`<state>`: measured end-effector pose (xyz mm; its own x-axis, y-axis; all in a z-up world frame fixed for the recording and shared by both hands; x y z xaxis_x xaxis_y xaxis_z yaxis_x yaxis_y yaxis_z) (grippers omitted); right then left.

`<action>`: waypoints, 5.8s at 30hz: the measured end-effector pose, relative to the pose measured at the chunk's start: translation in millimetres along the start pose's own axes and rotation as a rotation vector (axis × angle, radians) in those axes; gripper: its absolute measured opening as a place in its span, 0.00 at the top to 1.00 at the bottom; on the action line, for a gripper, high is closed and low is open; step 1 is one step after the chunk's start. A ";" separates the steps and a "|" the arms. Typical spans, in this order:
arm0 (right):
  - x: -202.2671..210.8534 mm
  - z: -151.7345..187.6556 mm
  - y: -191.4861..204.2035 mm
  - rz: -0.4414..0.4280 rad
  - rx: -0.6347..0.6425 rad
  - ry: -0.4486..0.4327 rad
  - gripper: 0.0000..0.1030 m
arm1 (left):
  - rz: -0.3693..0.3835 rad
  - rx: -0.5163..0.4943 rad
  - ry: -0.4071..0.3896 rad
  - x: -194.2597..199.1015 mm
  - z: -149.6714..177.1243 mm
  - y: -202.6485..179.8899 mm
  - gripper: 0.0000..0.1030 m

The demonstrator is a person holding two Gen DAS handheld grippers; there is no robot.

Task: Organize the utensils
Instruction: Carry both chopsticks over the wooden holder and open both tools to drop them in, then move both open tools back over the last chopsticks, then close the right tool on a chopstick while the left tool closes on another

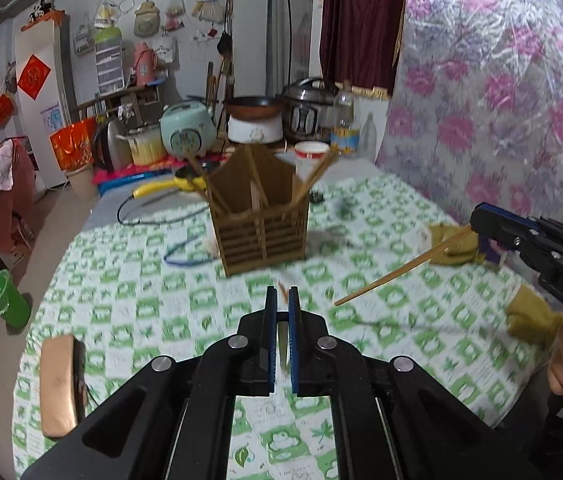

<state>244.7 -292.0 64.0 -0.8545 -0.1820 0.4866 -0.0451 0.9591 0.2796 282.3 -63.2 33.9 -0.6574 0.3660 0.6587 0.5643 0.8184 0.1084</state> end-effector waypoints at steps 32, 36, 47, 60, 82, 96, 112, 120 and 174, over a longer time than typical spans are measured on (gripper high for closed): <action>-164.0 -105.4 -6.8 0.019 -0.038 0.065 0.87 | -0.155 0.145 -0.161 -102.0 -143.6 114.0 0.36; -122.2 -115.3 2.0 0.030 -0.012 -0.024 0.78 | -0.170 0.149 -0.201 -68.7 -137.4 118.9 0.22; -28.5 -72.1 20.1 0.018 -0.004 -0.092 0.44 | -0.262 0.191 -0.214 20.1 -68.5 106.0 0.06; 47.3 41.3 24.9 0.022 0.001 -0.094 0.18 | -0.380 0.185 -0.082 59.0 79.9 56.8 0.05; -46.8 142.7 0.2 0.067 0.037 0.196 0.14 | -0.370 0.337 0.137 -18.3 161.4 102.4 0.06; -67.4 174.6 -22.0 0.026 0.018 0.325 0.14 | -0.186 0.223 0.250 -63.2 171.2 54.9 0.06; -83.2 146.0 -95.2 0.122 -0.210 0.264 0.14 | 0.082 -0.081 0.337 -120.7 150.9 -45.5 0.06; -97.3 150.3 -95.8 0.065 -0.255 0.309 0.14 | -0.065 -0.103 0.362 -132.9 147.8 -7.2 0.05; -120.6 182.8 -36.2 0.073 0.010 0.452 0.76 | 0.092 -0.029 0.306 -138.4 143.5 -9.1 0.82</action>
<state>254.8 -265.1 -156.1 -0.5445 -0.1883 0.8174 -0.0004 0.9745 0.2242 296.5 -57.7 -165.1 -0.4251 0.2840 0.8594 0.6308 0.7739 0.0563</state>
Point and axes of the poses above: each gripper's, at about its wrist camera, not at the fingertips, and x roughly against the way its jaws point, y to its left, z to its underside, the point moved 9 cm from there along -x, roughly the way its jaws point, and after that the axes turned 11 degrees about -x, right-handed, at the moved point
